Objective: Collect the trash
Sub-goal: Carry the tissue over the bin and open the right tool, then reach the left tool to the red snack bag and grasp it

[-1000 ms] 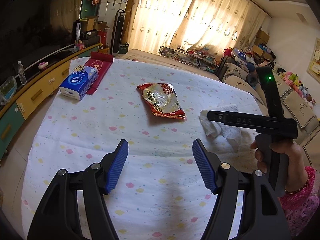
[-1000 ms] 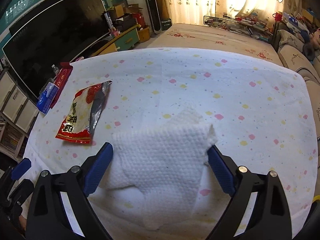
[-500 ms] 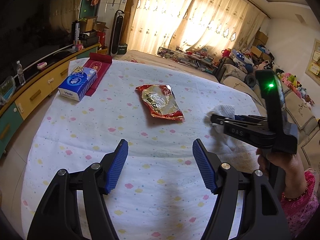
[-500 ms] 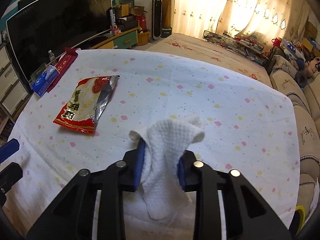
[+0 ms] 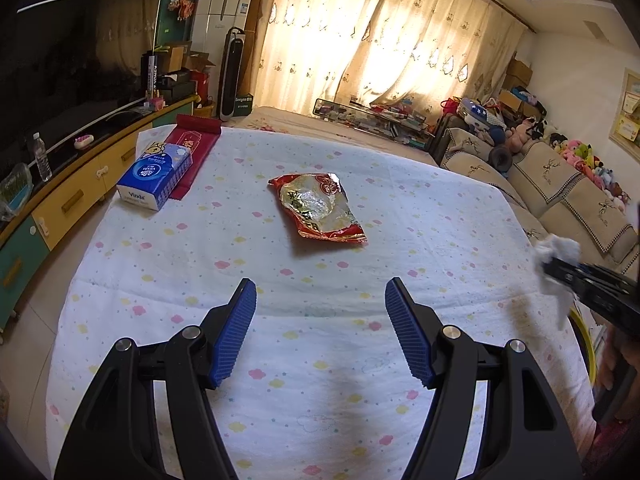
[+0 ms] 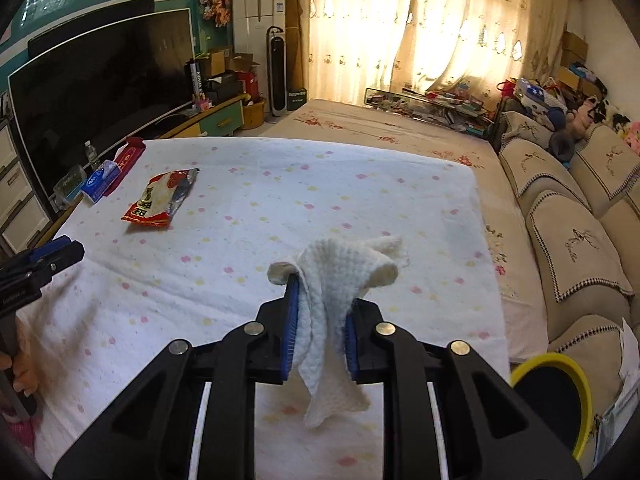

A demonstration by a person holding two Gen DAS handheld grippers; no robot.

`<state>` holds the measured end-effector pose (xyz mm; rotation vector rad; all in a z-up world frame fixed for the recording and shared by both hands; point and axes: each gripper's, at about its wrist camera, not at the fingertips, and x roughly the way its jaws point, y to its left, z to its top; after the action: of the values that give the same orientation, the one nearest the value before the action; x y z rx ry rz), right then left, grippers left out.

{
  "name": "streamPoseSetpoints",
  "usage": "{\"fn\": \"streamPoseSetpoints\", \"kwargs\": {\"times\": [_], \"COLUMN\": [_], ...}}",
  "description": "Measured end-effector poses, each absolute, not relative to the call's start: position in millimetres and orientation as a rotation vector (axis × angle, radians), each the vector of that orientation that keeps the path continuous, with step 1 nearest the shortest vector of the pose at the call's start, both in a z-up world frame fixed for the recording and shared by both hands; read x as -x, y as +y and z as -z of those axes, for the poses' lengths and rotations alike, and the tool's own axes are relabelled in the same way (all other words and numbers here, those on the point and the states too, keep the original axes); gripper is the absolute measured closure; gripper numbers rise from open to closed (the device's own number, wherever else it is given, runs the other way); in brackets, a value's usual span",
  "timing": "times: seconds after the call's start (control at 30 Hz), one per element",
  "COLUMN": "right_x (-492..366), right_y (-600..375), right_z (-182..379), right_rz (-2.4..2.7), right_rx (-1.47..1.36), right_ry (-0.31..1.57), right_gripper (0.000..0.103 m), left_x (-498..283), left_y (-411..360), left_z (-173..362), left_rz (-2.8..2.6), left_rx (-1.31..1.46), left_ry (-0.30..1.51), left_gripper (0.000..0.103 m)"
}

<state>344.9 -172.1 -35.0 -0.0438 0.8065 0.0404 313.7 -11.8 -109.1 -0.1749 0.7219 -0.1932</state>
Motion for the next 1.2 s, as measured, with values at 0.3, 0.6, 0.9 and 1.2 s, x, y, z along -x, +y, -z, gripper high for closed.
{"fn": "streamPoseSetpoints", "kwargs": {"times": [0.3,0.6,0.9,1.2], "right_x": [-251,-219,-219,-215], "right_y": [-296,-393,-420,-412], "right_z": [38,76,93,70], "right_rz": [0.216,0.442,0.519,0.531], "right_rx": [-0.088,-0.186,-0.263,-0.269], "right_ry": [0.783,0.853,0.845,0.764], "right_gripper": [0.083,0.075,0.04,0.035], "left_x": [-313,-315,-317,-318], "left_y": [-17,-19,-20,-21], "left_z": [112,113,117,117], "left_rz": [0.187,0.184,0.189,0.195], "left_rx": [0.149,0.13,0.124,0.122], "left_ry": [0.728,0.73,0.741,0.744], "left_gripper": [0.036,0.036,0.036,0.035]}}
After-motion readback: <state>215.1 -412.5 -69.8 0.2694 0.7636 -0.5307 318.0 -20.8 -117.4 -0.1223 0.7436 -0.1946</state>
